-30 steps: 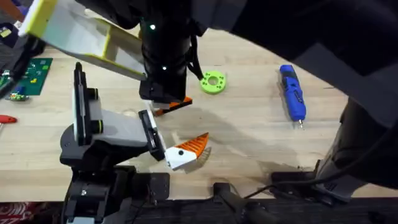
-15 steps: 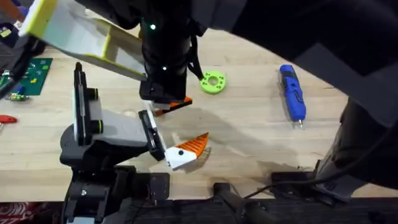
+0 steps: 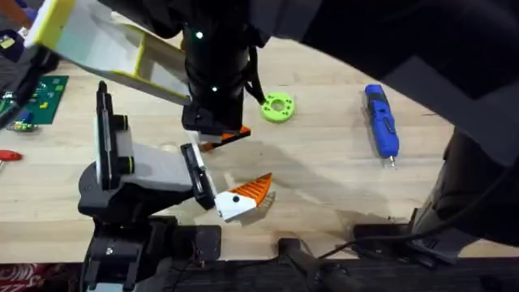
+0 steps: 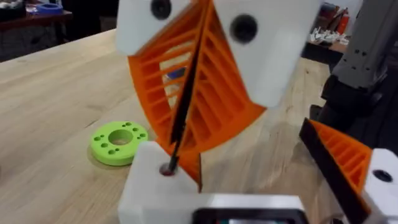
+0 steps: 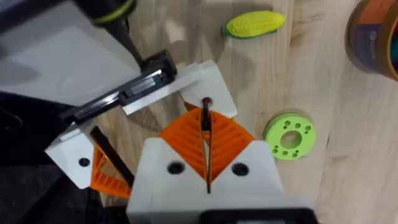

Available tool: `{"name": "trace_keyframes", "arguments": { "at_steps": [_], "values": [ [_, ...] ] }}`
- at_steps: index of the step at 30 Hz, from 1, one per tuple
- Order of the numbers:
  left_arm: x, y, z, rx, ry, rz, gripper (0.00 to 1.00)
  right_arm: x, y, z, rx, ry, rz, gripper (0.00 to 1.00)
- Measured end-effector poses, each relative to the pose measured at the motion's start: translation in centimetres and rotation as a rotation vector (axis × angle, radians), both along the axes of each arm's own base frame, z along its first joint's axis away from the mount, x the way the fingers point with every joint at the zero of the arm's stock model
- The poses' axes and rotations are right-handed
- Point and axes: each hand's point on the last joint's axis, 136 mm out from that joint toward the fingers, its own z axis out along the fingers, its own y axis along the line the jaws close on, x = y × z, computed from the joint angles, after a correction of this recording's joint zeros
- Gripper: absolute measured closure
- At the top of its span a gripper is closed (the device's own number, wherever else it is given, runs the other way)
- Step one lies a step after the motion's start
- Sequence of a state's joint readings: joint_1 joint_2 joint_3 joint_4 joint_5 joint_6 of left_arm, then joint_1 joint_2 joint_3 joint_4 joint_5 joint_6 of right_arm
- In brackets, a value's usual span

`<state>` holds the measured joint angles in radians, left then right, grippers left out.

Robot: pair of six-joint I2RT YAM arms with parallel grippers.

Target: Pick up the gripper from the table and insert it into the empty holder that is missing its gripper. Then pick up a screw, insert it into the mounting hole, and use the screwdriver to tighten it. Finally, clean up the table by picking up the vegetable and placing it into the bucket.

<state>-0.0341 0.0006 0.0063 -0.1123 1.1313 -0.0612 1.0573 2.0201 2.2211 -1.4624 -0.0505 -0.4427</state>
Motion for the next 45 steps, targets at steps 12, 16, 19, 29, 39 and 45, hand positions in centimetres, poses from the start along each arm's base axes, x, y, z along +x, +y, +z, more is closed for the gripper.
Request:
{"name": "trace_keyframes", "arguments": {
  "at_steps": [12, 16, 19, 29, 39, 45],
  "values": [
    [0.0, 0.0, 0.0, 0.0, 0.001, 0.0, 0.013, 0.0, 0.2, -0.2, -0.001, 0.004, 0.001, 0.99],
    [0.0, 0.0, 0.0, -0.001, 0.004, 0.001, 0.013, 0.1, 0.3, -0.8, -0.014, 0.011, 0.0, 0.99],
    [0.0, 0.0, 0.0, -0.003, 0.007, 0.001, 0.013, 0.1, 0.3, -0.9, -0.015, 0.011, 0.001, 0.99],
    [0.0, 0.0, 0.0, -0.003, 0.006, 0.0, 0.013, 0.2, 0.7, -1.1, -0.01, 0.014, 0.003, 0.99],
    [0.0, 0.0, 0.0, -0.007, 0.016, 0.0, 0.013, 0.2, 1.0, -1.4, -0.007, 0.025, 0.005, 0.99],
    [0.0, 0.0, 0.0, -0.007, 0.017, 0.0, 0.013, 0.1, 1.0, -1.4, -0.007, 0.025, 0.005, 0.99]
  ]
}}
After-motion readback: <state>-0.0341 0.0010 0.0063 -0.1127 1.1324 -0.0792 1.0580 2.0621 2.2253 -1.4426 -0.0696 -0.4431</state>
